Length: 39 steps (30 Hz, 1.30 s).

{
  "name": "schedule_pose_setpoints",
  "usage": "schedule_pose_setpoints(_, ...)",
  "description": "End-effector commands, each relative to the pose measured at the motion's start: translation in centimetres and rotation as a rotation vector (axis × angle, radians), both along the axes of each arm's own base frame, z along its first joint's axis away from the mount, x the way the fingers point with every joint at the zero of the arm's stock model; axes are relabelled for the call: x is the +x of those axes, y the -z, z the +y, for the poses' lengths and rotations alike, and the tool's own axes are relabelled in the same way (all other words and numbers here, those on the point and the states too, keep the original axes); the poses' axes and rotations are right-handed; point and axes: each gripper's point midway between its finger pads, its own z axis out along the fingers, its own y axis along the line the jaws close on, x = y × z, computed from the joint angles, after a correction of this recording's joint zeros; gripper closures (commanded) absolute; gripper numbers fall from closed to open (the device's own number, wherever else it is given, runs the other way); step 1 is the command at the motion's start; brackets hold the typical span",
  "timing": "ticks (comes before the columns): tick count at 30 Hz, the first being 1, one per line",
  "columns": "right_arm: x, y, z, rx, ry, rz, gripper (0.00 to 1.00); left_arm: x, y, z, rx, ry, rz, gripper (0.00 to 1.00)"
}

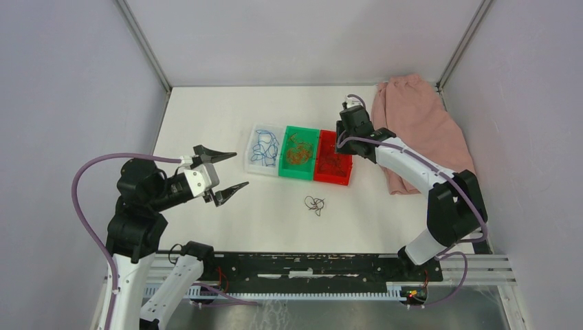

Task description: Untangle the cables

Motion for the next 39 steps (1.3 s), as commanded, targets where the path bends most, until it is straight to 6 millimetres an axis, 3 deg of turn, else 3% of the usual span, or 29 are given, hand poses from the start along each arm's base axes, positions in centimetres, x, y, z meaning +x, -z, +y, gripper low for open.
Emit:
schedule_pose_setpoints(1,1.1,-3.0,0.1,0.021,0.041,-0.043,0.64,-0.2,-0.7,0.0,0.011,0.011,-0.051,0.24)
schedule_pose_setpoints(7,0.4,-6.5,-0.9,0.018,0.058,-0.105,0.55,-0.1,-0.7,0.0,0.01,0.006,-0.045,0.24)
schedule_pose_setpoints(10,-1.6,-8.3,0.7,0.027,-0.062,-0.149,0.47,0.2,-0.4,0.0,0.005,0.004,-0.019,0.24)
schedule_pose_setpoints(12,-4.3,-8.0,2.6,0.028,-0.163,-0.145,0.42,0.4,-0.1,-0.1,0.005,0.003,0.001,0.23)
schedule_pose_setpoints(16,-10.1,-4.2,6.7,0.061,-0.355,-0.041,0.36,0.6,0.4,-0.2,0.013,0.006,0.008,0.24)
schedule_pose_setpoints(19,-13.4,-0.7,8.3,0.057,-0.417,0.061,0.33,0.6,0.3,-0.2,0.012,0.011,0.011,0.24)
schedule_pose_setpoints(24,-14.9,4.1,8.8,0.021,-0.395,0.168,0.31,0.4,0.4,-0.2,0.011,0.01,0.018,0.24)
schedule_pose_setpoints(29,-14.2,6.0,10.0,-0.002,-0.393,0.19,0.4,0.4,0.7,0.0,0.02,-0.004,0.042,0.23)
schedule_pose_setpoints(32,-13.9,6.4,10.9,0.017,-0.402,0.193,0.56,0.6,1.0,0.2,0.033,-0.017,0.052,0.23)
schedule_pose_setpoints(37,-13.7,3.5,11.0,0.041,-0.417,0.142,0.93,1.2,1.6,0.5,0.049,-0.047,0.085,0.23)
schedule_pose_setpoints(39,-13.3,1.3,10.6,0.042,-0.412,0.095,1.0,1.8,2.0,0.7,0.053,-0.075,0.108,0.23)
